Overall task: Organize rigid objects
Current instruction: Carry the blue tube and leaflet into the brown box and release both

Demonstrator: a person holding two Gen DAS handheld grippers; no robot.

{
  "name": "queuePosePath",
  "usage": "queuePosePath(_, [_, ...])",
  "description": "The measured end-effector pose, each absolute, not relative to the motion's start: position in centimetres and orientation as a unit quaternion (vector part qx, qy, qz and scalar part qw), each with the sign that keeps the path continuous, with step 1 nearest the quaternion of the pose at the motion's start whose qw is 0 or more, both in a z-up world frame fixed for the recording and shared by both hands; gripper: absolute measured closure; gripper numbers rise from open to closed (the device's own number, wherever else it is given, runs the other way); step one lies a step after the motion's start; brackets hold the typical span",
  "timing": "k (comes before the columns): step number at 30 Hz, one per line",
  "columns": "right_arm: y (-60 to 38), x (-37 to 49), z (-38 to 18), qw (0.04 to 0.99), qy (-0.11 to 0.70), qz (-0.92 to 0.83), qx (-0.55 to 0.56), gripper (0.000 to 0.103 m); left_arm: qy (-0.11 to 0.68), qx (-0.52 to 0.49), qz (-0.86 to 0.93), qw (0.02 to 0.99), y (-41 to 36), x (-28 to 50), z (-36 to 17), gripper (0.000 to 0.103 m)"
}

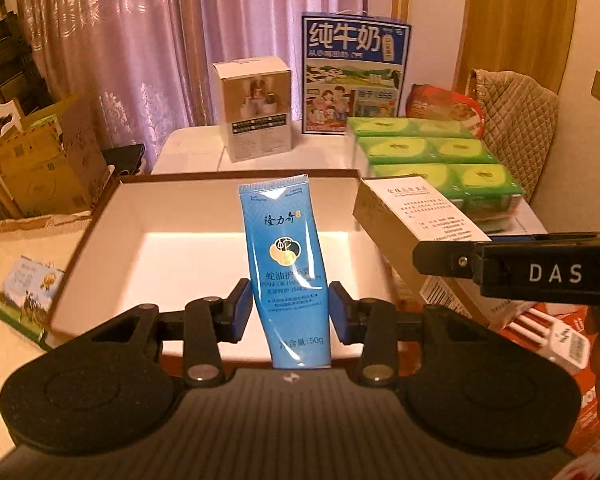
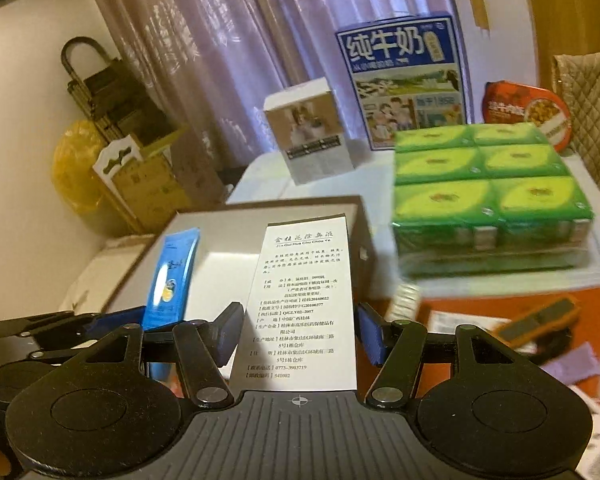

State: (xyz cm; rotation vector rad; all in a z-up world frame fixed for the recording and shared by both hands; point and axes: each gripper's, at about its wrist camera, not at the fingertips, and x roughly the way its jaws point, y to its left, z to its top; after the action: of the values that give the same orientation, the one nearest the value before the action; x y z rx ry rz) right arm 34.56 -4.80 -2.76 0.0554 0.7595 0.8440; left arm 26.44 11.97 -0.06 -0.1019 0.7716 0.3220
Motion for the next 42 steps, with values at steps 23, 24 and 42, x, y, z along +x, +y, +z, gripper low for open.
queuePosePath(23, [8.6,37.5,-8.6,0.861,0.416,0.293,-0.001,0.045,0.461,-0.05,0.069,0.883,24.4,32.6,-6.5,0.067])
queuePosePath(24, [8.7,37.7,-9.0,0.862,0.417,0.29,0.002,0.045,0.463,-0.05,0.067,0.882,24.6,32.8,-6.7,0.067])
queuePosePath(42, [8.2,37.6,-10.9,0.84,0.45,0.303,-0.017,0.033,0.502,-0.055,0.075,0.86,26.0,33.0,-9.0,0.063])
